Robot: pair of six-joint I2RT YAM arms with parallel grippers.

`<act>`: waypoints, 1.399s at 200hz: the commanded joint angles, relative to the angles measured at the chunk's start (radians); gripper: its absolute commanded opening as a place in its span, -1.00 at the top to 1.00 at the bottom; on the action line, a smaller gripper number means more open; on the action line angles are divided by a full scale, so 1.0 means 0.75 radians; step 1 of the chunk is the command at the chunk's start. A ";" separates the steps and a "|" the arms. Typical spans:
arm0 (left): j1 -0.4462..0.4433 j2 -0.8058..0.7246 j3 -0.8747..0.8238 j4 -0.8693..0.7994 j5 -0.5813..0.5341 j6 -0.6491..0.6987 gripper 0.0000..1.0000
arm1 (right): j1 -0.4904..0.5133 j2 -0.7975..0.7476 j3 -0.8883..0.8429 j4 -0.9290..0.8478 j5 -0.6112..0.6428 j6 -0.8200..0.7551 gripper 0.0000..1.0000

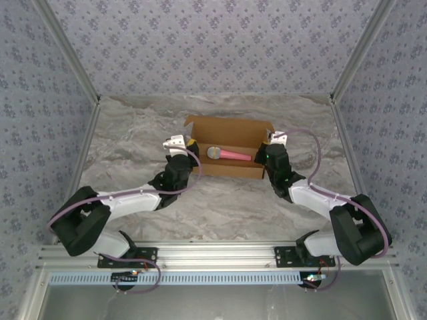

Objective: Fold the paper box

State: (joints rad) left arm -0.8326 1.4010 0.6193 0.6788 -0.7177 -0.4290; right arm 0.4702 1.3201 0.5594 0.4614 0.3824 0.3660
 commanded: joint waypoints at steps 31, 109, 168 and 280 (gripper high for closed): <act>0.002 -0.195 0.083 -0.231 0.095 0.223 0.10 | 0.013 -0.026 0.017 -0.020 -0.003 -0.051 0.86; 0.204 -0.129 0.616 -0.835 0.686 0.539 -0.37 | 0.014 -0.026 0.019 0.006 -0.013 -0.088 0.86; 0.229 0.310 1.256 -1.305 0.846 0.658 -0.41 | 0.015 -0.022 0.019 0.013 -0.015 -0.095 0.86; 0.245 0.792 1.930 -1.854 0.903 0.593 -0.33 | 0.016 -0.018 0.015 0.019 -0.009 -0.093 0.85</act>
State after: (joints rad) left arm -0.6518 2.0045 2.0357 -0.6231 -0.0898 0.0254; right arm 0.4740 1.3159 0.5598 0.4694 0.3782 0.3058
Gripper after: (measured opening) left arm 0.668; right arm 0.073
